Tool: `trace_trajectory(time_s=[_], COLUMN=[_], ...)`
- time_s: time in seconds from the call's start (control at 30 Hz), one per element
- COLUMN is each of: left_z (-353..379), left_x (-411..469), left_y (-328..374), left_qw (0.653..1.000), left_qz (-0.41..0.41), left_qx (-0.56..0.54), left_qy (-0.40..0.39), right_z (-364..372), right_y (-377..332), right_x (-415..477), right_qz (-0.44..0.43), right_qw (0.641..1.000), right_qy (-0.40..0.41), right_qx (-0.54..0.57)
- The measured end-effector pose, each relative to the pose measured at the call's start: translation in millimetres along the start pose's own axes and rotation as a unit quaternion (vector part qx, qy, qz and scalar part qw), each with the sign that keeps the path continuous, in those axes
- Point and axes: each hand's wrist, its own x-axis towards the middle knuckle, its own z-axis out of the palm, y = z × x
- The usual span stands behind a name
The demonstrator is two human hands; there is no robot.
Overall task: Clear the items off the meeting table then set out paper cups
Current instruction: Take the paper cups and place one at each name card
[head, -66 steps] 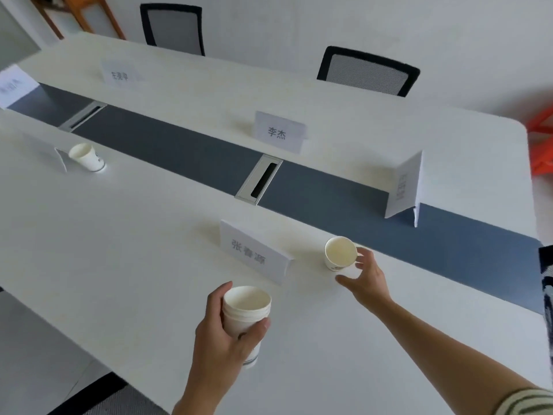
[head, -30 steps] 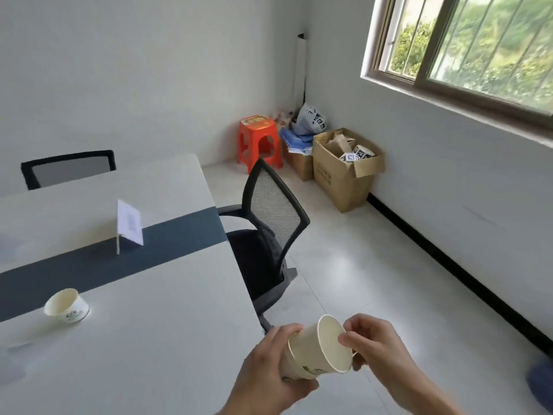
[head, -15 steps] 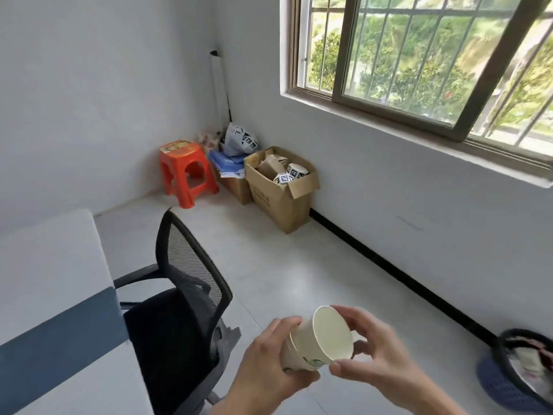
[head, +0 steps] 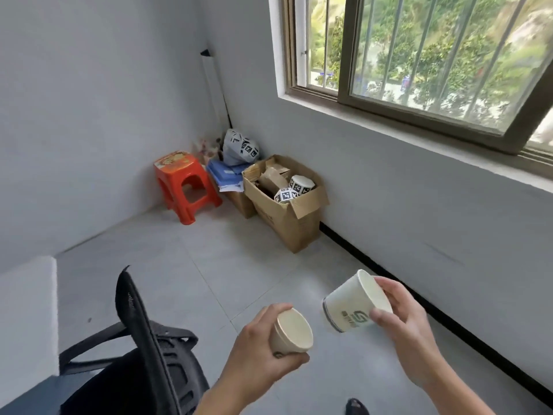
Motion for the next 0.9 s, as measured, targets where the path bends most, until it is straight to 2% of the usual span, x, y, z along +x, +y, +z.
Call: trace_trajectory(time_s=[0.13,0.27,0.47,0.6,0.9], left_z=[-12.0,-33.2,-80.0,-120.6,-244.4], left_x=[63.0,96.9,124.4,163.5,282.9], left_y=[0.6,-13.1,-60.9,-104.9,-167.0], left_qw=[0.996,0.978,0.926,0.891,0.873], left_qz=[-0.043,-0.111,-0.195,-0.222,-0.235], left_qx=[-0.012,-0.05,-0.089,-0.09,-0.099], left_qy=[0.082,0.17,0.31,0.386,0.416], right_z=[-15.3,2.1,71.7,128.9,252.6], right_y=[-11.8,-16.5,4.1,17.8,10.7], right_x=[101.8,189.8,295.0,359.1,506.2], right_qz=[0.003,0.025,0.039,0.017,-0.011], right_qw=[1.0,0.992,0.958,0.941,0.91], right_qy=[-0.022,-0.103,-0.238,-0.277,-0.34], right_qx=[-0.011,-0.064,-0.158,-0.193,-0.235])
